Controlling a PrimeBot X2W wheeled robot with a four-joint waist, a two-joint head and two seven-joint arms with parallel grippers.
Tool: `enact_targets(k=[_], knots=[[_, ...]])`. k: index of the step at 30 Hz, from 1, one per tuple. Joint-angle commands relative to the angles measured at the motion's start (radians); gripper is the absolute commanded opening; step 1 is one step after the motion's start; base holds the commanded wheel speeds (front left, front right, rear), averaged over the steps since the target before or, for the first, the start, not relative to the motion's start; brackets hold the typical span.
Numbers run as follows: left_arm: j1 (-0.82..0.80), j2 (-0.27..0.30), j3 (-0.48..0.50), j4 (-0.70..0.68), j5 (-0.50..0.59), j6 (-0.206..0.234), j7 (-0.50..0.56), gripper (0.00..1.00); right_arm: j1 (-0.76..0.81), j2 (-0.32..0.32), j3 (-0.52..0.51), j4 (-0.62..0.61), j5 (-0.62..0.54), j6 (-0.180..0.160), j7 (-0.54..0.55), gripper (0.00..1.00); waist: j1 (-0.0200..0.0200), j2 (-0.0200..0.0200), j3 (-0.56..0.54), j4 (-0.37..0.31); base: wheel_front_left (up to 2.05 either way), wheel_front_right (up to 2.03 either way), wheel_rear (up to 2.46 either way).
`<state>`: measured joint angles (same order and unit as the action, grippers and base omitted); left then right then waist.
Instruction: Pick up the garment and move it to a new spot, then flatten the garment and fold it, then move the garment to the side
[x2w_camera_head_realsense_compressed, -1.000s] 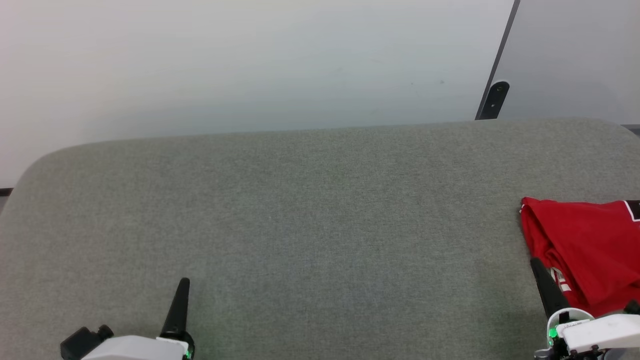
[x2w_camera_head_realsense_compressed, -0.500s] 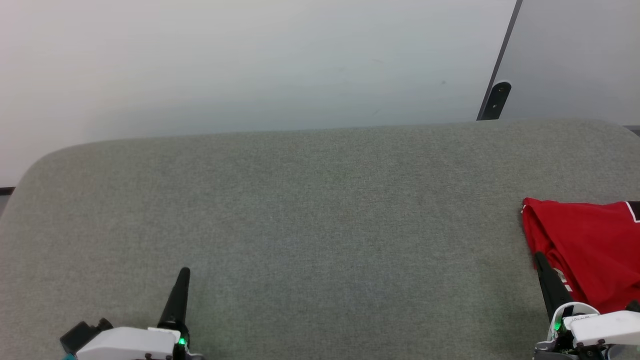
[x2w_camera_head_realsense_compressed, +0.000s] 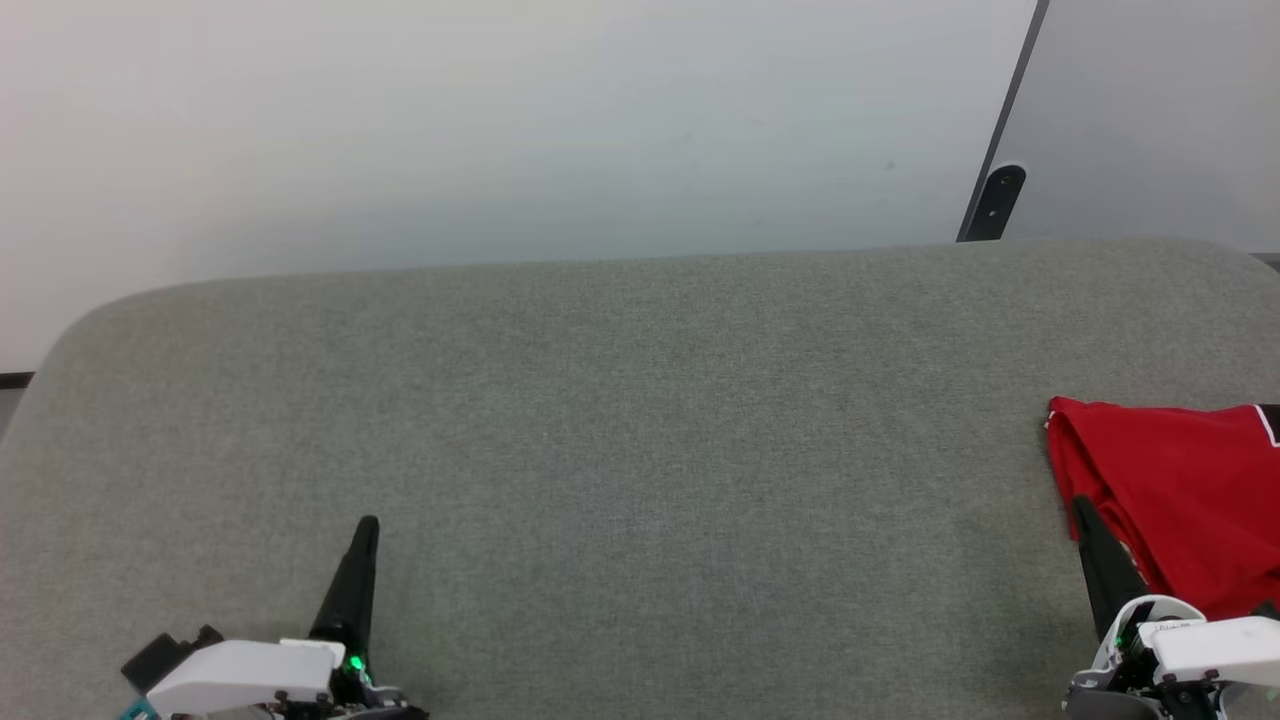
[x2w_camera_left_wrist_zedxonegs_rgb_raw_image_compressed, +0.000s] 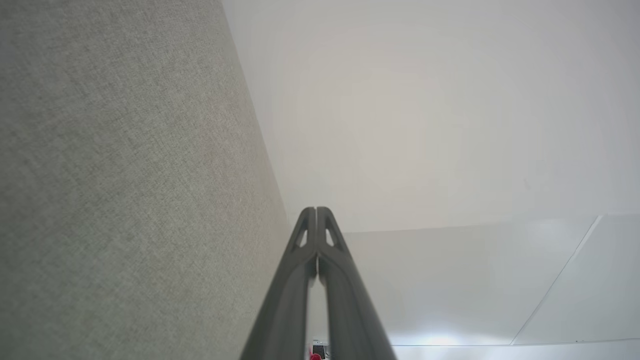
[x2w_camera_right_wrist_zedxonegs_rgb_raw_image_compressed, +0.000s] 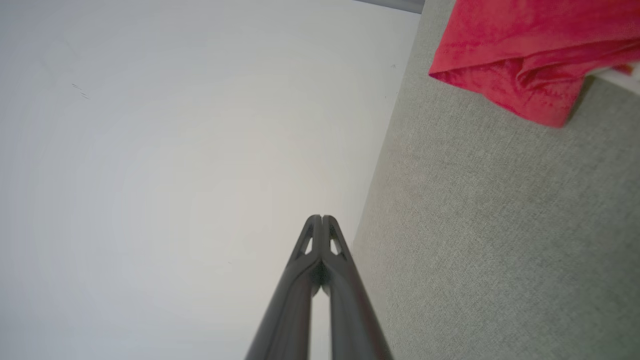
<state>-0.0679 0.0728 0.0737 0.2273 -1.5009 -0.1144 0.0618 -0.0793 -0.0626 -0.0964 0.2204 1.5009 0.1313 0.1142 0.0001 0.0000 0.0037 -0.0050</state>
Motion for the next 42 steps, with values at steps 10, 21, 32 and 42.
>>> enact_targets(k=[10,21,32,42], knots=[[-0.034,-0.005,0.014,0.011,-0.084,-0.014,0.025,0.0,-0.028,0.009,-0.013,0.016,0.076,-0.001,-0.002,0.0,-0.0001,0.0,0.0,0.003,0.0,0.0,0.0],[-0.045,-0.008,0.021,0.019,-0.13,-0.02,0.039,0.0,-0.032,0.013,-0.018,0.027,0.115,-0.001,-0.003,0.0,-0.0001,0.0,-0.001,0.005,0.0,0.0,0.0],[-0.046,-0.01,0.025,0.019,-0.126,-0.02,0.04,0.0,-0.032,0.014,-0.019,0.026,0.114,-0.001,-0.002,0.0,-0.0001,0.0,-0.001,0.005,0.0,0.0,0.0],[-0.046,-0.012,0.027,0.019,-0.123,-0.02,0.042,0.0,-0.032,0.014,-0.019,0.026,0.114,-0.001,-0.002,0.0,-0.0001,0.0,-0.001,0.005,0.0,0.0,0.0]])
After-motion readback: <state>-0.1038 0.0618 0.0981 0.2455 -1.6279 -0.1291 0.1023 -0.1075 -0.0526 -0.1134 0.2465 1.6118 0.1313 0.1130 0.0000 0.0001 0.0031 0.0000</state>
